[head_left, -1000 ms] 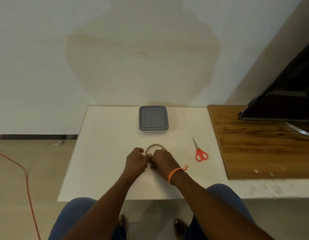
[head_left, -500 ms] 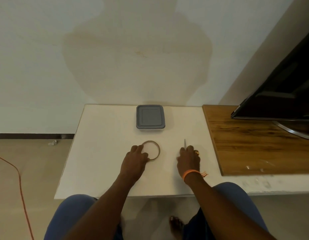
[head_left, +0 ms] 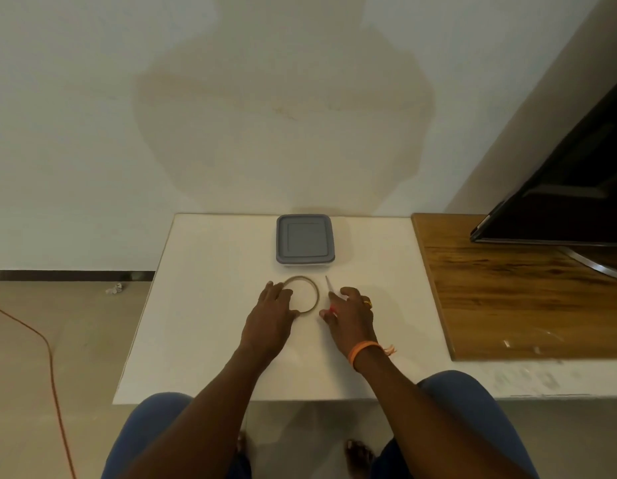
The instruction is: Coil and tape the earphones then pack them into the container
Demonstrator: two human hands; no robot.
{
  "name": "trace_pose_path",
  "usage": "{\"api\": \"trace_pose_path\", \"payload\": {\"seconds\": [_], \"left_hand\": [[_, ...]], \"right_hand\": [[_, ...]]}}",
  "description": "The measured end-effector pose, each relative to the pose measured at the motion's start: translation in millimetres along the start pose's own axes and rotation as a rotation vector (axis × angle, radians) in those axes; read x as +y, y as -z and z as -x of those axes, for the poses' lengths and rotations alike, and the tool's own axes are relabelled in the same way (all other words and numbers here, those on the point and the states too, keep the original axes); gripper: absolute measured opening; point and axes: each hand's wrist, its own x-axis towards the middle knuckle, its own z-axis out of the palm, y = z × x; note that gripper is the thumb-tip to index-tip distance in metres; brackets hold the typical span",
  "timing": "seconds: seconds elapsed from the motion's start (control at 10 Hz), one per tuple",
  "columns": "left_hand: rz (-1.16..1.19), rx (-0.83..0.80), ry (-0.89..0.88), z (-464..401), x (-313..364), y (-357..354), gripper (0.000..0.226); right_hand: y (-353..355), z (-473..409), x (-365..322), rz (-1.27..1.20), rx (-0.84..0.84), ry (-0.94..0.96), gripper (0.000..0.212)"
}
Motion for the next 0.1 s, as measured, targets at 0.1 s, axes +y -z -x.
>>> {"api": "trace_pose_path", "payload": {"seconds": [0.1], "left_hand": [[0.087, 0.045, 0.072, 10.5, 7.5, 12.5, 0.045]], "right_hand": [[9.3, 11.2, -0.8, -0.198, 0.116, -0.127, 0.039]]}}
